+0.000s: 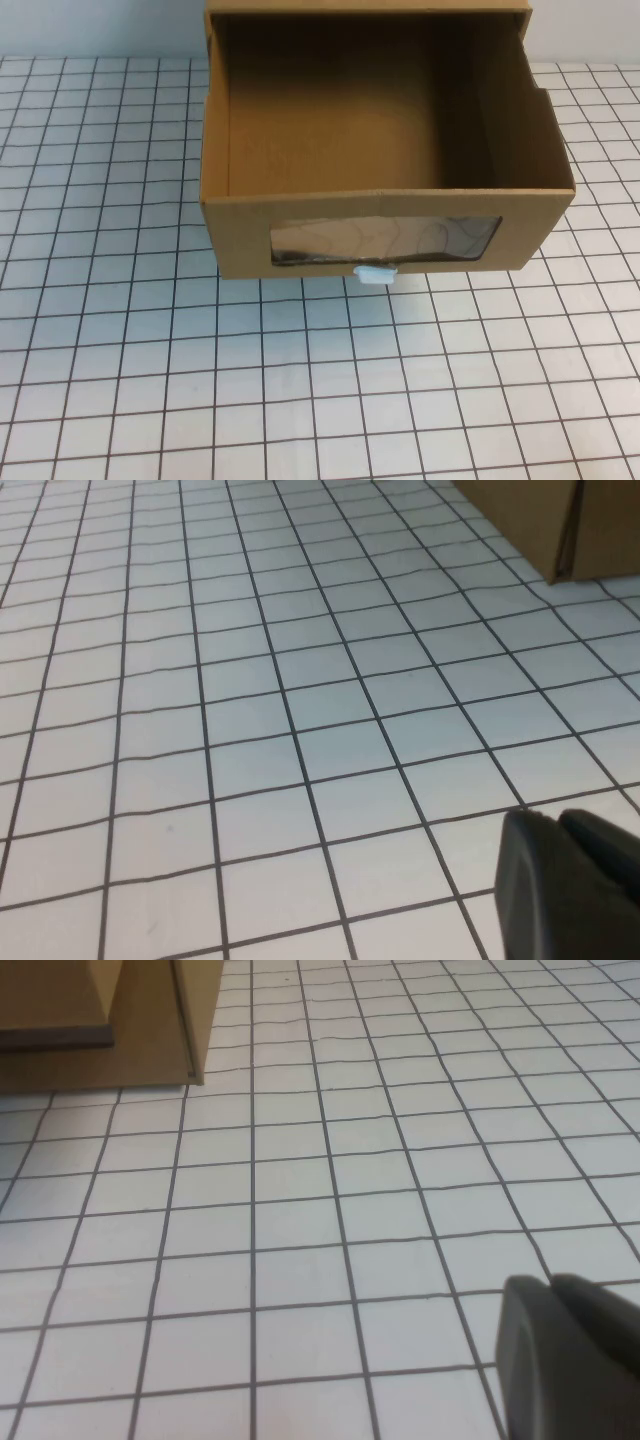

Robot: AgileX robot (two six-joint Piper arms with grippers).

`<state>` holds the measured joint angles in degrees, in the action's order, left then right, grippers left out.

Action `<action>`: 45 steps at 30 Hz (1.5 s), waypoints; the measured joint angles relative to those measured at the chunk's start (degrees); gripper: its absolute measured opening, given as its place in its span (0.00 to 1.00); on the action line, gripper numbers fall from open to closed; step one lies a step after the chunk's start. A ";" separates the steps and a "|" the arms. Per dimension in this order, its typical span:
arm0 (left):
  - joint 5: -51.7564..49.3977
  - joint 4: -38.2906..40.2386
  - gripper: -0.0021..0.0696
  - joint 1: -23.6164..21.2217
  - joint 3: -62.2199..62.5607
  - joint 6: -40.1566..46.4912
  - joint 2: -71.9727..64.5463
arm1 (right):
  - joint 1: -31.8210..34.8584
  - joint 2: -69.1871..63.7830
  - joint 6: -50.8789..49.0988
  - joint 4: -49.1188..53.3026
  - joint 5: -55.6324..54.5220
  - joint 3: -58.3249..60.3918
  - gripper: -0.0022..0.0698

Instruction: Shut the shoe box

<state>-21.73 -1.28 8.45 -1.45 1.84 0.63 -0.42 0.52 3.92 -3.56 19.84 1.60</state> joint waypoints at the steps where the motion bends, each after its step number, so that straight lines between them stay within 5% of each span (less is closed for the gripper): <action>1: 0.00 0.00 0.02 0.00 0.00 0.00 0.00 | 0.00 0.00 0.00 0.00 0.00 0.00 0.01; 26: 0.00 0.00 0.02 0.00 0.00 0.00 0.00 | 0.00 0.00 0.00 0.00 0.00 0.00 0.01; 38: 0.00 -7.70 0.02 0.00 0.00 0.10 0.00 | 0.00 0.00 0.00 0.00 -0.35 0.00 0.01; 45: 13.35 -7.65 0.02 0.00 -0.04 -0.26 0.00 | 0.00 0.00 0.00 0.00 -19.09 0.00 0.01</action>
<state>-8.38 -8.93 8.45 -1.50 1.58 0.63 -0.42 0.52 3.92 -3.56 0.75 1.60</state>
